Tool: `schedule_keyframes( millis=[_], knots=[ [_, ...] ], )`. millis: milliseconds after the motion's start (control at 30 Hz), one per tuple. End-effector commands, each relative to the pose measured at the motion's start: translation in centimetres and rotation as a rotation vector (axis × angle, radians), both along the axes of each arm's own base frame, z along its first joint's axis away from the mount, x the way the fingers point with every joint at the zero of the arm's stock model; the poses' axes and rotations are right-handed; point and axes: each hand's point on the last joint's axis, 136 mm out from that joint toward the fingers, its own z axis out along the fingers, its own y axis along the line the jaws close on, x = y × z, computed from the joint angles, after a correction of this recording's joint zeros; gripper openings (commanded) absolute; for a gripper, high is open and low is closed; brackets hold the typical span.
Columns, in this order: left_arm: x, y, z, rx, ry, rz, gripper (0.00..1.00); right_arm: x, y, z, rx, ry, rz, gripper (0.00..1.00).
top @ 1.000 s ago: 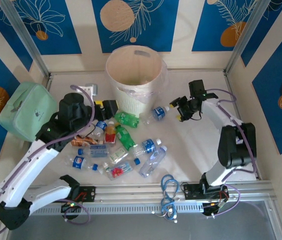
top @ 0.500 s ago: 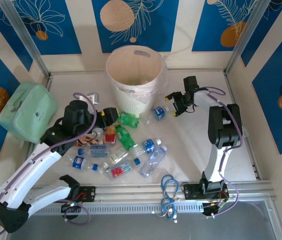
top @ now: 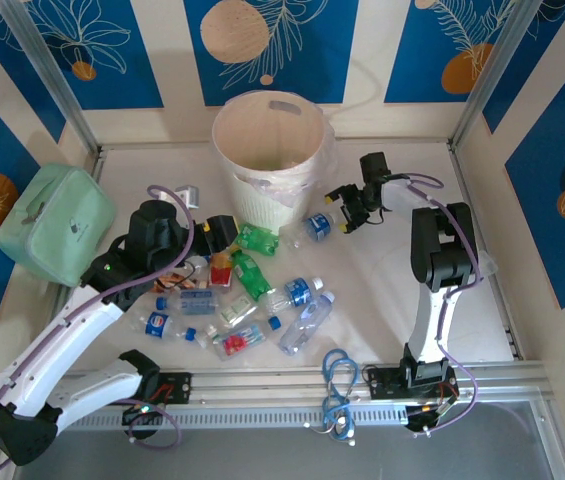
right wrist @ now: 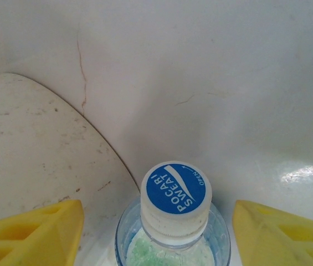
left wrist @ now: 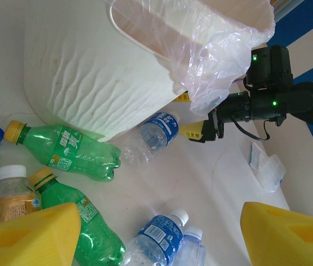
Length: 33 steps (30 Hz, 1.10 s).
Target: Put the plastic bottles in the bin
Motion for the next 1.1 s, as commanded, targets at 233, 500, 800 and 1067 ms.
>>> schedule_keyframes(
  millis=[233, 500, 800, 1067],
  knots=[
    [0.0, -0.1, 0.8, -0.016, -0.02, -0.009, 0.75, -0.4, 0.5, -0.7, -0.027, 0.044, 0.022, 0.62],
    [0.0, -0.1, 0.6, -0.016, -0.019, -0.01, 0.75, -0.7, 0.7, -1.5, -0.037, 0.056, 0.042, 0.58],
    [0.0, 0.0, 0.5, -0.013, -0.02, -0.002, 0.75, -1.0, -0.1, -1.6, -0.071, 0.054, 0.04, 0.45],
    [0.1, -0.2, 0.5, -0.024, -0.016, -0.004, 0.75, -1.5, -0.9, -0.6, -0.045, 0.012, 0.024, 0.38]
  ],
)
